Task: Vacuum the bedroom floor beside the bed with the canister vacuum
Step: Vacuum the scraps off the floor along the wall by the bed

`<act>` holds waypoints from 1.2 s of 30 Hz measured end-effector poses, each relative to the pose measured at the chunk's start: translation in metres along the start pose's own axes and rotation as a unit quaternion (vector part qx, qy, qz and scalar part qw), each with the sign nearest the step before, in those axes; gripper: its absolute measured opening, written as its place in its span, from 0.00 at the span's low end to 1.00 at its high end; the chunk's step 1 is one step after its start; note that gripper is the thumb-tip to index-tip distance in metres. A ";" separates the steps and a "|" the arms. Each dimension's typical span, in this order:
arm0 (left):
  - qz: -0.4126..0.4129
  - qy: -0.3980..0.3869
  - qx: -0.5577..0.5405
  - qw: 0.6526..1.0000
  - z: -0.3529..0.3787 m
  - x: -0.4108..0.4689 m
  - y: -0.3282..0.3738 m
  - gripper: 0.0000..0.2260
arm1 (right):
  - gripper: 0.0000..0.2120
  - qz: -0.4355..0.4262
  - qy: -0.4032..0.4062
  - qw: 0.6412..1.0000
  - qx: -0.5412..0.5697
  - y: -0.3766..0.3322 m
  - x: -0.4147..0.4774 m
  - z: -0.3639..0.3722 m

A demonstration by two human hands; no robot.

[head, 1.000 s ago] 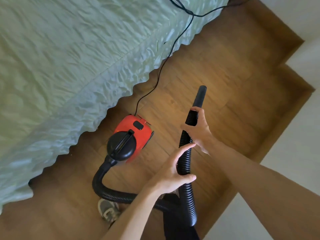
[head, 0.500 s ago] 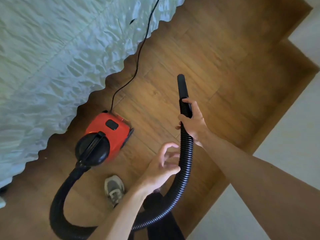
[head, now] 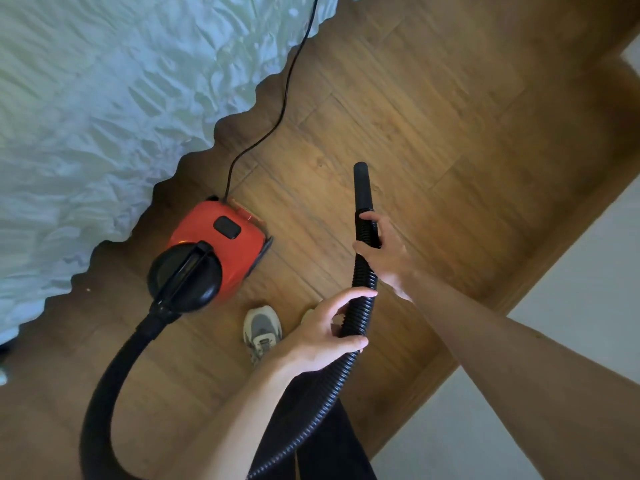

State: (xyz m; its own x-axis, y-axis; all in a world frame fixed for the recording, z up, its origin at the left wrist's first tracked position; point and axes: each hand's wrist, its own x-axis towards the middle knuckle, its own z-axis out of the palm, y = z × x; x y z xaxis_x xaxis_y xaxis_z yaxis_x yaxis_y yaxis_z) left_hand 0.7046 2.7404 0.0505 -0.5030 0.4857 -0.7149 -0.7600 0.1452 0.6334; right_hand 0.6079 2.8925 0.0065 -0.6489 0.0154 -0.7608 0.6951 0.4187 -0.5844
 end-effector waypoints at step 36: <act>-0.090 0.002 0.131 0.987 -0.089 0.012 -0.131 0.15 | 0.43 -0.227 -0.163 0.666 -0.692 -0.005 0.091 0.232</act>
State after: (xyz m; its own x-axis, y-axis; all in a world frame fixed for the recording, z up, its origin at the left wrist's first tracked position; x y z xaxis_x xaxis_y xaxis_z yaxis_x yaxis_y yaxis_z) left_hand 0.7615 2.6508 -0.0675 -0.3710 0.4277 -0.8243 -0.7051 0.4479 0.5498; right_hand 0.6168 2.6811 -0.1254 -0.4361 -0.5017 -0.7471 -0.6465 0.7521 -0.1277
